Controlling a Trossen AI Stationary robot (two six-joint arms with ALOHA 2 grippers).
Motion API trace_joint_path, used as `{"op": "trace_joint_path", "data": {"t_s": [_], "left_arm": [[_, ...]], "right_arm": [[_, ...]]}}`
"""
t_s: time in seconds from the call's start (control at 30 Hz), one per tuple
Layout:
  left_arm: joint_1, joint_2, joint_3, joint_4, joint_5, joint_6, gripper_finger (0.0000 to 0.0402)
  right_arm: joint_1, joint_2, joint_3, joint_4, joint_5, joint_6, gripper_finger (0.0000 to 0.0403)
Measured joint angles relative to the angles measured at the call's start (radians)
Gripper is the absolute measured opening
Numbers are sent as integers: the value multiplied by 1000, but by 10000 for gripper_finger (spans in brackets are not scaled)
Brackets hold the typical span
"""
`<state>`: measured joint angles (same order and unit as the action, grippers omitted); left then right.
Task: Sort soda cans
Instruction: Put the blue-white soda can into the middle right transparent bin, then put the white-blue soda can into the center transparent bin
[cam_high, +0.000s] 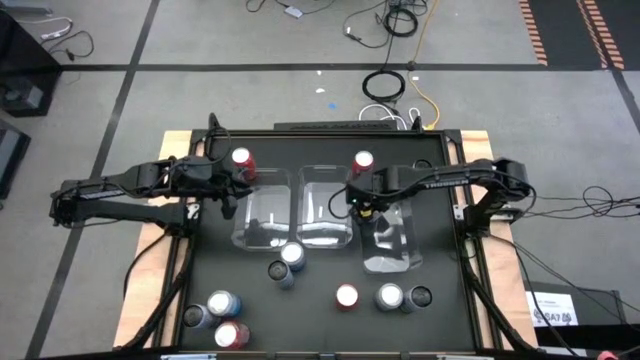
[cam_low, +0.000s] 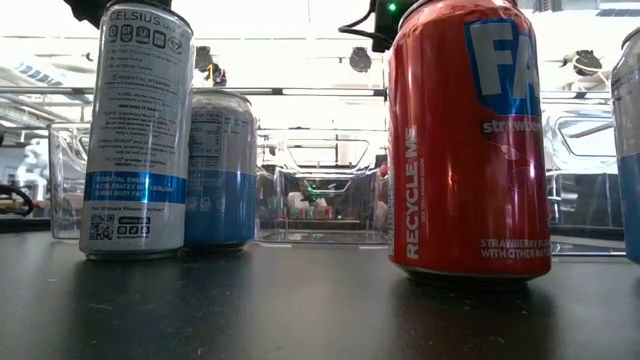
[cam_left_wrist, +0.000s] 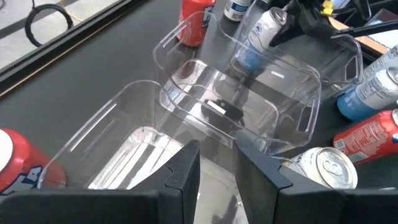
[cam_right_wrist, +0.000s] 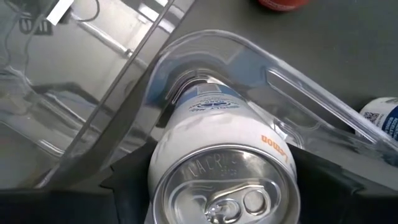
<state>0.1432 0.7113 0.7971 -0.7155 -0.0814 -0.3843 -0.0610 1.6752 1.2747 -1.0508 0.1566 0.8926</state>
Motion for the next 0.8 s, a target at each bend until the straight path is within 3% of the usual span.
{"op": "trace_joint_path", "data": {"t_s": [0.33,0.63,0.8], "left_arm": [[0,0,0,2,0,-1,105],[0,0,0,4,0,-2,105],[0,0,0,4,0,-2,105]], "right_arm": [[-3,4,-2,2,-30,-15,359],[-3,-55,74,-42,-20,-48,363],[-3,-135,136,-165,38,-49,363]]}}
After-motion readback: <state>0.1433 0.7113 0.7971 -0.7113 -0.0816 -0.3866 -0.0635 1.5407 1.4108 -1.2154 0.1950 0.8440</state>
